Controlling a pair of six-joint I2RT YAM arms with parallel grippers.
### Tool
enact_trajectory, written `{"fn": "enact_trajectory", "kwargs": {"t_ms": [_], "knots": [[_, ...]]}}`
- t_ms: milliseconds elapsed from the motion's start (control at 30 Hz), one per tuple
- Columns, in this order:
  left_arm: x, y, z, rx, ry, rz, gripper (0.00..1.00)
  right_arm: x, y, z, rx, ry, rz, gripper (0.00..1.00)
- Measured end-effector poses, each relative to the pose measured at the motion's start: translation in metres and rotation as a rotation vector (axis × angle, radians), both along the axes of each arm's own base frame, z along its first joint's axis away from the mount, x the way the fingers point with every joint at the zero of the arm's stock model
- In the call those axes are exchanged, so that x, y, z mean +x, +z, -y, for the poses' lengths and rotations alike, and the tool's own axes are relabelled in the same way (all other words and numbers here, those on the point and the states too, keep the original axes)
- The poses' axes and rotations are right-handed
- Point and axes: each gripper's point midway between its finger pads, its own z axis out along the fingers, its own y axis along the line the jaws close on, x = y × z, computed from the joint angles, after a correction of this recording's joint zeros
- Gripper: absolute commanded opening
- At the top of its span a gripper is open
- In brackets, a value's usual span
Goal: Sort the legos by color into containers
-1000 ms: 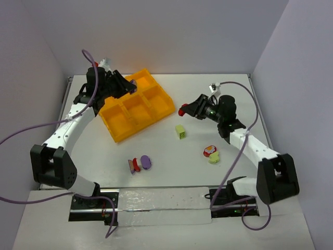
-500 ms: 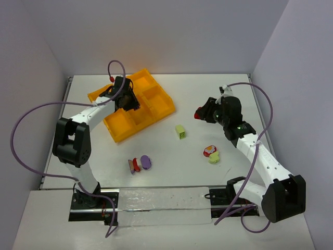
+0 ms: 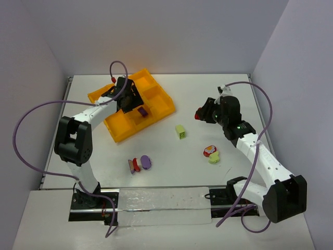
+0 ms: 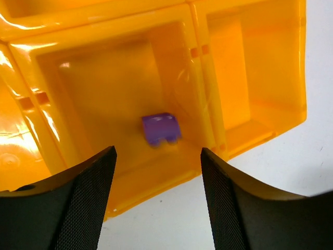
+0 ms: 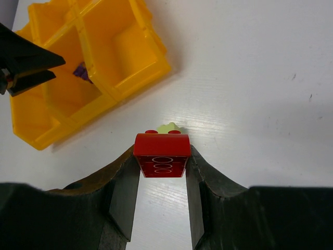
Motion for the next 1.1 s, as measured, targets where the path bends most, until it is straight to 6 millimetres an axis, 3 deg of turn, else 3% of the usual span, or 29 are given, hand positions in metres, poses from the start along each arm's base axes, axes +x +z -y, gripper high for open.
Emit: {"fn": "enact_trajectory", "kwargs": {"t_ms": [133, 233, 333, 500, 600, 700, 867, 1033, 1100], "knots": [[-0.004, 0.009, 0.009, 0.009, -0.02, 0.016, 0.72, 0.008, 0.022, -0.022, -0.018, 0.042, 0.04, 0.02], [-0.01, 0.029, 0.015, 0.005, -0.035, 0.05, 0.71, 0.021, 0.035, -0.049, -0.029, 0.092, 0.063, 0.03], [-0.019, 0.066, 0.013, -0.014, -0.033, 0.121, 0.71, 0.035, 0.034, -0.074, -0.055, 0.13, 0.057, 0.04], [-0.045, 0.138, -0.009, -0.051, 0.004, 0.278, 0.72, 0.066, 0.023, -0.109, -0.106, 0.16, 0.035, 0.09], [-0.063, 0.158, -0.022, -0.056, 0.023, 0.323, 0.72, 0.087, 0.015, -0.125, -0.128, 0.168, 0.032, 0.12], [-0.077, 0.159, -0.032, -0.05, 0.035, 0.33, 0.73, 0.103, 0.0, -0.137, -0.156, 0.174, 0.006, 0.16], [-0.101, 0.128, -0.043, -0.012, 0.035, 0.251, 0.73, 0.132, -0.028, -0.156, -0.187, 0.176, -0.032, 0.2], [-0.11, 0.112, -0.048, 0.013, 0.034, 0.202, 0.73, 0.153, -0.04, -0.179, -0.21, 0.196, -0.047, 0.44], [-0.112, 0.109, -0.049, 0.017, 0.036, 0.195, 0.73, 0.16, -0.041, -0.189, -0.212, 0.205, -0.042, 0.48]]}}
